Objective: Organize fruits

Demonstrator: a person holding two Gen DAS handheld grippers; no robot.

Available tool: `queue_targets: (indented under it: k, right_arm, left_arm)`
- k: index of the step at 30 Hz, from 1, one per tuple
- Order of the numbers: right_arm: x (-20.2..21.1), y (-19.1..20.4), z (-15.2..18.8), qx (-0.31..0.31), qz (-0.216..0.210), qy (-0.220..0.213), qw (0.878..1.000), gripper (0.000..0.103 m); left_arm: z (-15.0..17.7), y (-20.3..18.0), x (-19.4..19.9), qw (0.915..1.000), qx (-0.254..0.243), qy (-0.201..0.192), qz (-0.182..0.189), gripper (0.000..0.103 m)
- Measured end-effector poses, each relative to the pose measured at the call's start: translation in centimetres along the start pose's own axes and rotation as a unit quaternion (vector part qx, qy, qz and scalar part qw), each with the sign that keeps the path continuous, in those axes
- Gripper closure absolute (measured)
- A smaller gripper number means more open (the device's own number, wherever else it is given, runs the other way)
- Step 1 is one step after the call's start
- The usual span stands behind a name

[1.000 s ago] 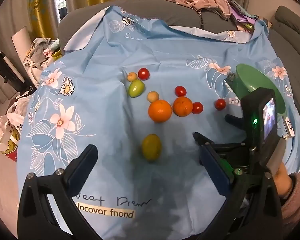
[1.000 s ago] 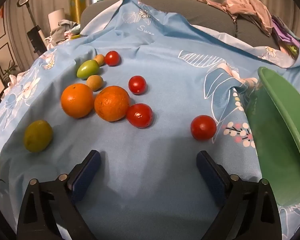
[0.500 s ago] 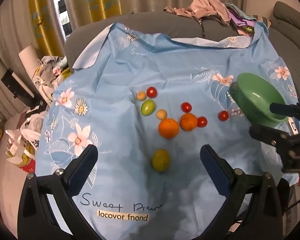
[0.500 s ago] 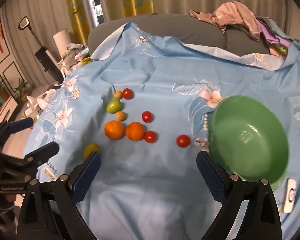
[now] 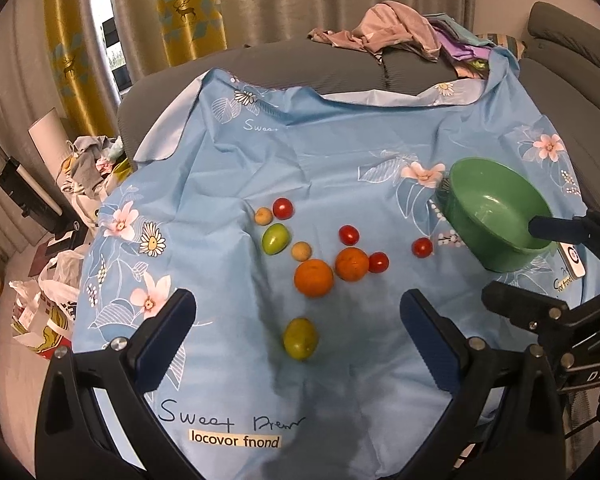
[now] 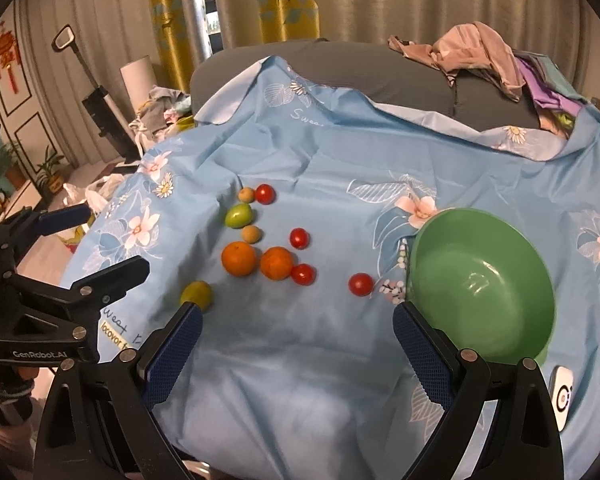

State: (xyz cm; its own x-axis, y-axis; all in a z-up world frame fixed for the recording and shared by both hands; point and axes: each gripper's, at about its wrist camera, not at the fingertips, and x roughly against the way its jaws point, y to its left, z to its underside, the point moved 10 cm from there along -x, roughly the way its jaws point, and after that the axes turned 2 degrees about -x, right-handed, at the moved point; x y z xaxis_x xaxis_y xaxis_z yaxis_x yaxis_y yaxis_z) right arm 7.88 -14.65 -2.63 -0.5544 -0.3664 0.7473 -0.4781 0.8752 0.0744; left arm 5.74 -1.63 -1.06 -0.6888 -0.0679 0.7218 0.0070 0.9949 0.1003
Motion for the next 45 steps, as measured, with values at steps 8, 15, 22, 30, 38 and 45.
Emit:
queue_targets:
  k: [8, 15, 22, 30, 38, 45]
  right_arm:
    - [-0.1, 0.16, 0.21, 0.001, -0.001, -0.002, 1.0, 0.006]
    - [-0.27, 0.39, 0.37, 0.005, 0.001, 0.0, 1.0, 0.006]
    - [-0.19, 0.72, 0.06, 0.013, 0.002, -0.004, 1.0, 0.006]
    - [-0.2, 0.78, 0.13, 0.012, 0.001, -0.006, 1.0, 0.006]
    - [-0.22, 0.76, 0.09, 0.01, 0.002, -0.007, 1.0, 0.006]
    - [-0.28, 0.75, 0.2, 0.008, 0.002, -0.007, 1.0, 0.006]
  left_arm:
    - [-0.06, -0.13, 0.2, 1.0, -0.004, -0.004, 0.001, 0.001]
    - [-0.05, -0.2, 0.34, 1.0, -0.005, -0.006, 0.004, 0.001]
    - [0.0, -0.22, 0.35, 0.9999, -0.005, -0.005, 0.008, 0.001]
    - [0.11, -0.24, 0.24, 0.9999, -0.005, -0.004, 0.009, 0.001]
    - [0.17, -0.26, 0.14, 0.9999, -0.005, -0.002, 0.01, 0.001]
    - [0.23, -0.28, 0.05, 0.9999, -0.005, -0.001, 0.011, 0.001]
